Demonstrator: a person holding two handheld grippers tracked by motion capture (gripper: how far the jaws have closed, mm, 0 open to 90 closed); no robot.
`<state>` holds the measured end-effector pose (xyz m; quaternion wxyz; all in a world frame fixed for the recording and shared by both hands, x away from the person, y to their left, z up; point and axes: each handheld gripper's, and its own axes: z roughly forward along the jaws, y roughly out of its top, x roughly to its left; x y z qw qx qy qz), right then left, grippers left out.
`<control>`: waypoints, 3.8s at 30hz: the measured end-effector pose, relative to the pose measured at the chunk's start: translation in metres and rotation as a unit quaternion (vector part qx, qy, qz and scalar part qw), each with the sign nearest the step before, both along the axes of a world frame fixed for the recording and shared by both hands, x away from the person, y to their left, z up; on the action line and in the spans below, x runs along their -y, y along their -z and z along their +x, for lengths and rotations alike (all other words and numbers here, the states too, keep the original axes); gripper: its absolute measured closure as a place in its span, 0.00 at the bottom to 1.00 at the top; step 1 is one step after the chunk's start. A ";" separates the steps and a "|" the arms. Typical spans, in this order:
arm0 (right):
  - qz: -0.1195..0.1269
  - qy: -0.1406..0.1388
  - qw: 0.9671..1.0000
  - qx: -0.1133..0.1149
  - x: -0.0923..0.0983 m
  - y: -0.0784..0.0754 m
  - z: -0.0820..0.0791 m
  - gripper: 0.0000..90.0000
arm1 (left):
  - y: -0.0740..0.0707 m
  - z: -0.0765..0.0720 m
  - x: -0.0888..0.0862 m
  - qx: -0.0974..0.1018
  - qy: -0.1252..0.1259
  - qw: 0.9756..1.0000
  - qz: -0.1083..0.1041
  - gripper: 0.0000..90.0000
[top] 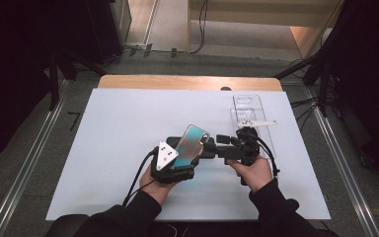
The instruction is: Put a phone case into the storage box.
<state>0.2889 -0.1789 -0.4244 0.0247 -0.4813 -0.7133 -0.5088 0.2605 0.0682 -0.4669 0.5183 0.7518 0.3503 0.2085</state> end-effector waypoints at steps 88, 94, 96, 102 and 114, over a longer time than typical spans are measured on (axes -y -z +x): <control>-0.071 -0.039 0.995 0.062 -0.010 -0.027 0.003 0.85 | -0.039 0.024 -0.028 -0.174 0.118 0.978 -0.008 0.28; -0.061 -0.068 0.993 0.071 -0.006 -0.026 0.001 0.85 | -0.044 0.028 -0.035 -0.163 0.137 0.977 0.019 0.30; -0.060 -0.077 0.992 0.074 -0.004 -0.025 0.001 0.85 | -0.046 0.028 -0.037 -0.155 0.143 0.977 0.027 0.30; -0.064 -0.114 0.988 0.084 -0.001 -0.024 0.000 0.85 | -0.050 0.032 -0.042 -0.161 0.174 0.971 0.015 0.30; -0.054 -0.178 0.979 0.086 -0.004 -0.021 -0.002 0.85 | -0.055 0.032 -0.045 -0.150 0.220 0.964 0.004 0.30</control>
